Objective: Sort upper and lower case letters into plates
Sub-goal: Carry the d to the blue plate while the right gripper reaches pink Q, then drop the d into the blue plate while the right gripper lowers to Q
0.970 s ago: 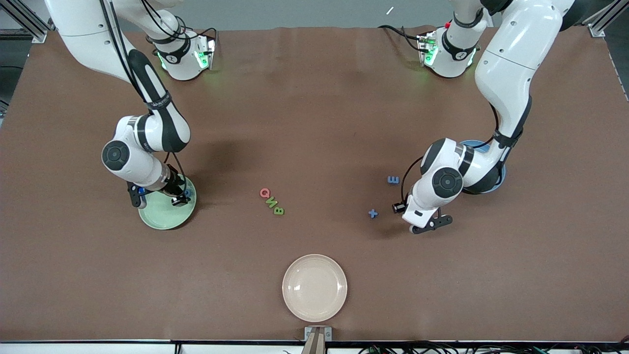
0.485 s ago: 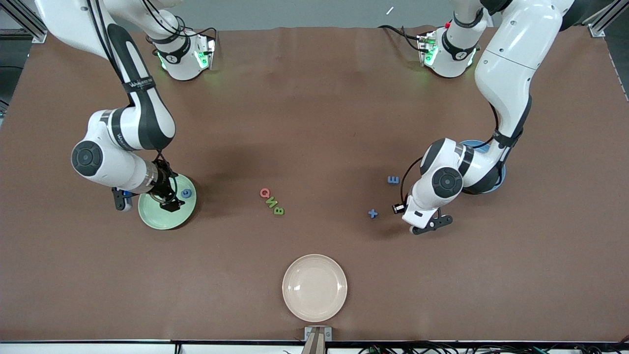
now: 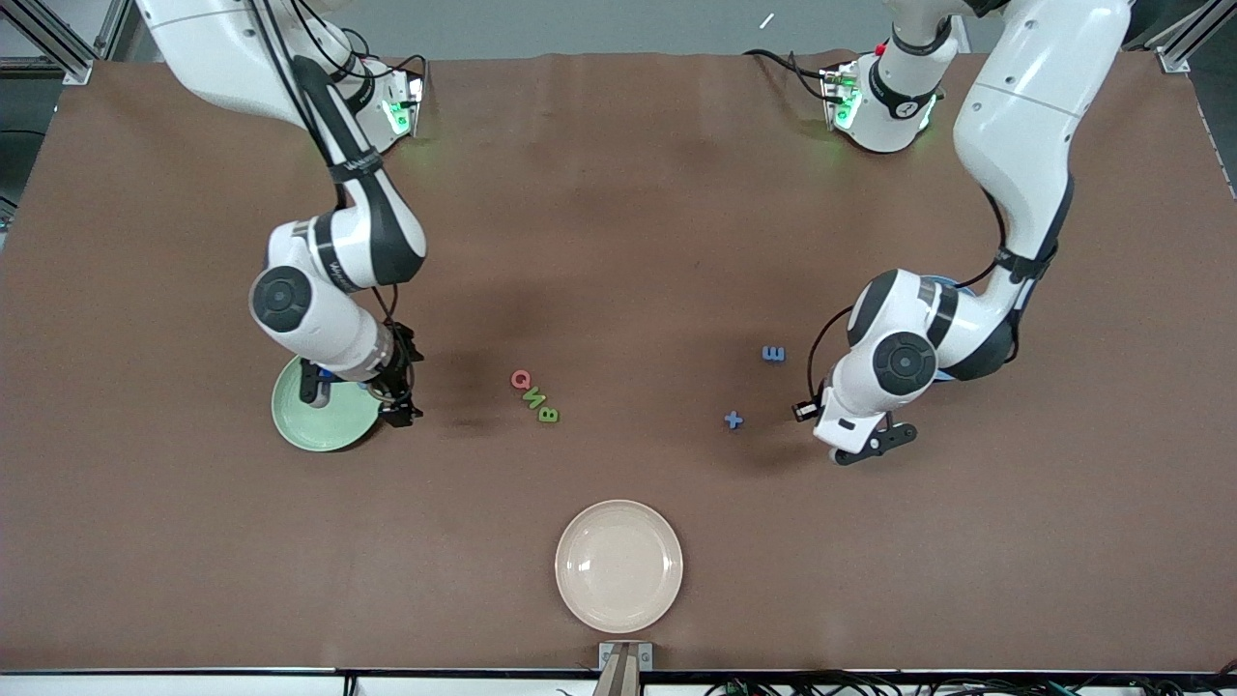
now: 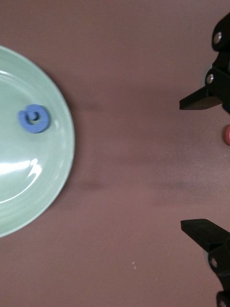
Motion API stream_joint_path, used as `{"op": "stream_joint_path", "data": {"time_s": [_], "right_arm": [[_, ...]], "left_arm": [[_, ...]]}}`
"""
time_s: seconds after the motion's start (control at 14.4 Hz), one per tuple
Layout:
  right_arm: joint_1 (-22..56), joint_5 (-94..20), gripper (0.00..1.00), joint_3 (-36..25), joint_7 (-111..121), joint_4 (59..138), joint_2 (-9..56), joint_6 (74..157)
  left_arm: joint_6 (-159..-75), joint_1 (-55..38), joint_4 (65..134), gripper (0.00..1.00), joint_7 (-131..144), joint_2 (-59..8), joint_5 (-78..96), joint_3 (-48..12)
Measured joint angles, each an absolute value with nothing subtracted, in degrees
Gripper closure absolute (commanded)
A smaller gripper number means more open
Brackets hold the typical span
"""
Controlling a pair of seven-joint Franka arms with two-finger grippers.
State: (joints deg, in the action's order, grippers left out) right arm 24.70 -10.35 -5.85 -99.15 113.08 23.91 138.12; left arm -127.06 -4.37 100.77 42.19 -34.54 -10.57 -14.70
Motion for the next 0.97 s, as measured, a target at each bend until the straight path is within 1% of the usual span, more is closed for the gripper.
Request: {"op": "stream_joint_path", "data": {"time_s": [0.07,0.21,0.42,0.69,0.83,0.97], "right_arm": [[25.61,-10.36,0.0,-5.85,-101.4,112.94,24.6,138.52],[27.33,-10.36,0.0,-5.83,-106.17,112.28,25.67,138.6],[29.54,-10.36,0.0,-5.83,-111.73,110.1,27.72,138.4],[31.23,-10.36,0.0,-5.82,-117.25,104.05,33.84,138.29],[31.99,-10.36,0.01,-5.81,-118.52,101.36,37.05,138.17],[32.76,-10.36,0.01,-5.81,-119.17,100.27,38.53,137.45]], "left_arm": [[-125.74,-3.49,101.44,0.85,40.38,-32.81,-10.61,-14.72],[-124.63,-1.53,105.08,0.86,36.3,-28.83,-10.66,-14.77],[-125.93,2.37,114.35,0.86,28.98,-22.95,-10.82,-14.77],[-133.22,8.58,126.61,0.86,18.67,-16.82,-10.91,-14.75],[-138.14,9.75,131.35,0.86,17.17,-15.36,-12.18,-14.75],[-142.95,10.62,135.03,0.86,17.17,-15.13,-14.88,-14.76]]}}
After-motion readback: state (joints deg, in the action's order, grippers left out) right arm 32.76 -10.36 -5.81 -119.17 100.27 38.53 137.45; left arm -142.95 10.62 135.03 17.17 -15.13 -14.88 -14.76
